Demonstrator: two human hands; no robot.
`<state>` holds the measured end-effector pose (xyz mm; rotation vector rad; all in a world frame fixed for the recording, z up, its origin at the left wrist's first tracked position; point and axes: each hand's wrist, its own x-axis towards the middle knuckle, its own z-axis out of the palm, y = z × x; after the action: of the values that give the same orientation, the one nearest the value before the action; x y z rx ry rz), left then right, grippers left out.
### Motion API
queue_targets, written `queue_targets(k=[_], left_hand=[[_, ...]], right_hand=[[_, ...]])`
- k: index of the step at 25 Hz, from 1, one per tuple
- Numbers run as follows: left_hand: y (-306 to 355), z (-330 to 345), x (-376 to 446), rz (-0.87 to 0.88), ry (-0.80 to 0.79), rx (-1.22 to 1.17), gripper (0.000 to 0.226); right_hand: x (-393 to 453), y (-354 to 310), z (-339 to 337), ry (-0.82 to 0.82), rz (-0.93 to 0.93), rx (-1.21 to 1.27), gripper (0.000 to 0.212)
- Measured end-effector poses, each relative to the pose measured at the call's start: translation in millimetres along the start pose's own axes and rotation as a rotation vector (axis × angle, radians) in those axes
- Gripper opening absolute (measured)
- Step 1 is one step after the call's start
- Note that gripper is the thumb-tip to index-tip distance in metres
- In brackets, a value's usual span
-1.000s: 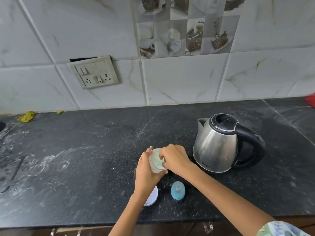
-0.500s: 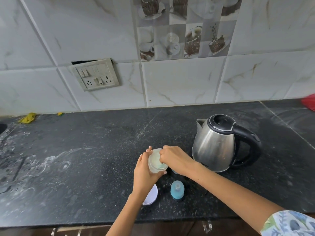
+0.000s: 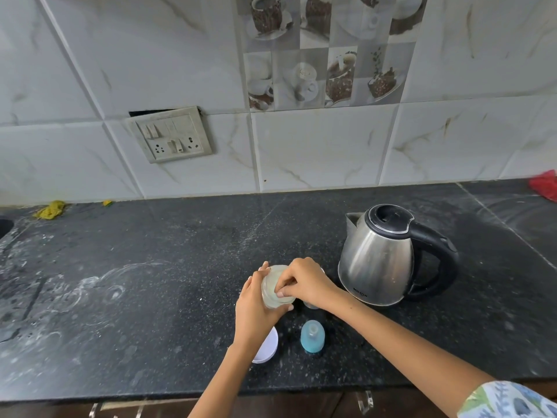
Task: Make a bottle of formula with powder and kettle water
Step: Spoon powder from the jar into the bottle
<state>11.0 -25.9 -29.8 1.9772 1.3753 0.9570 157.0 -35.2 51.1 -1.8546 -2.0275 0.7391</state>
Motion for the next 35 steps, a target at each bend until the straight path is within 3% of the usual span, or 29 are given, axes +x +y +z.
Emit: queue_targets(k=[6, 14, 22, 25, 27, 29, 32, 35], left_hand=[[-2, -2, 1, -0.043, 0.009, -0.003, 0.082], [-1, -5, 7, -0.097, 0.007, -0.04, 0.083], [-11, -12, 16, -0.217, -0.066, -0.206, 0.08], [-6, -15, 17, -0.203, -0.126, -0.153, 0.099], [0, -14, 11, -0.214, -0.083, -0.129, 0.11], [9, -11, -2, -0.209, 0.049, -0.182, 0.103], [27, 0, -27, -0.073, 0.307, -0.217, 0.069], [48, 18, -40, 0.043, 0.341, -0.182, 0.049]], right_hand=[[-5, 19, -5, 0.176, 0.192, 0.472, 0.01], [-14, 33, -11, 0.219, 0.253, 0.566, 0.016], [-4, 30, -9, 0.224, 0.354, 0.714, 0.007], [-1, 25, -9, 0.234, 0.374, 0.748, 0.008], [-3, 25, -10, 0.239, 0.377, 0.792, 0.008], [-10, 27, -12, 0.248, 0.372, 0.833, 0.006], [-25, 34, -20, 0.285, 0.373, 0.905, 0.009], [-44, 46, -31, 0.336, 0.379, 0.967, 0.012]])
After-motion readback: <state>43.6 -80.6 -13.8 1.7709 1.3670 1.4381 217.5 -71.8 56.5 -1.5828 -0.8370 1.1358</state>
